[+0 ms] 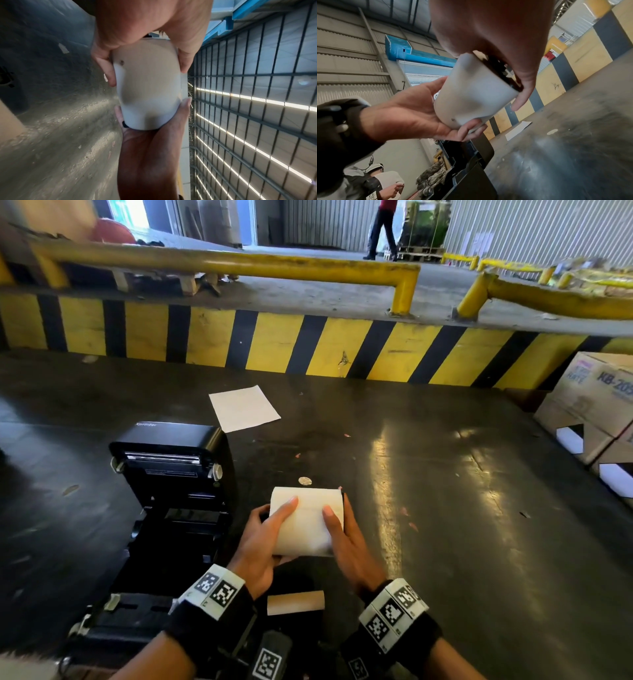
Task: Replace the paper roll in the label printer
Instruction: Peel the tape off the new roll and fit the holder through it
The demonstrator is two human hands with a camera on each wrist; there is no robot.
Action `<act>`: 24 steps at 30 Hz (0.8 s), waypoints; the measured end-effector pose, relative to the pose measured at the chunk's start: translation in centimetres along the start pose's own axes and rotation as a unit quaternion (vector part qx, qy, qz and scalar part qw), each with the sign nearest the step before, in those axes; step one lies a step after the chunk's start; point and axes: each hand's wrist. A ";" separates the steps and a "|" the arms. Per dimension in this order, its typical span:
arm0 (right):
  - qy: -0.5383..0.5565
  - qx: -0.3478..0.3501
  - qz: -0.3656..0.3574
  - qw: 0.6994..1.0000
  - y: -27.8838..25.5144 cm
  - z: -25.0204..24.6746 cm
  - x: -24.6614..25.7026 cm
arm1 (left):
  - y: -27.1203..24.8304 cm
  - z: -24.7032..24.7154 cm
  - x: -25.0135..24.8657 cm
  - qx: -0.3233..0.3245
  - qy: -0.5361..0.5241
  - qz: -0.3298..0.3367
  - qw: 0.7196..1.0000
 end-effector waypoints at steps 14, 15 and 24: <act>0.100 -0.102 0.149 0.979 1.1 -3.9 -1.3 | 6.6 -2.0 1.8 0.053 0.559 0.092 0.823; 0.099 -0.107 0.154 0.977 1.0 -4.1 -1.4 | 7.1 -2.3 2.6 0.066 0.628 0.104 0.768; 0.111 -0.141 0.167 0.970 0.3 -6.0 -2.0 | 8.1 -1.2 4.0 0.168 0.784 0.086 0.592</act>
Point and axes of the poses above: each hand's wrist, its own y-axis towards the middle knuckle, its own z-axis out of the palm, x = y × z, and after that the axes turned 4 degrees about -x, right-handed
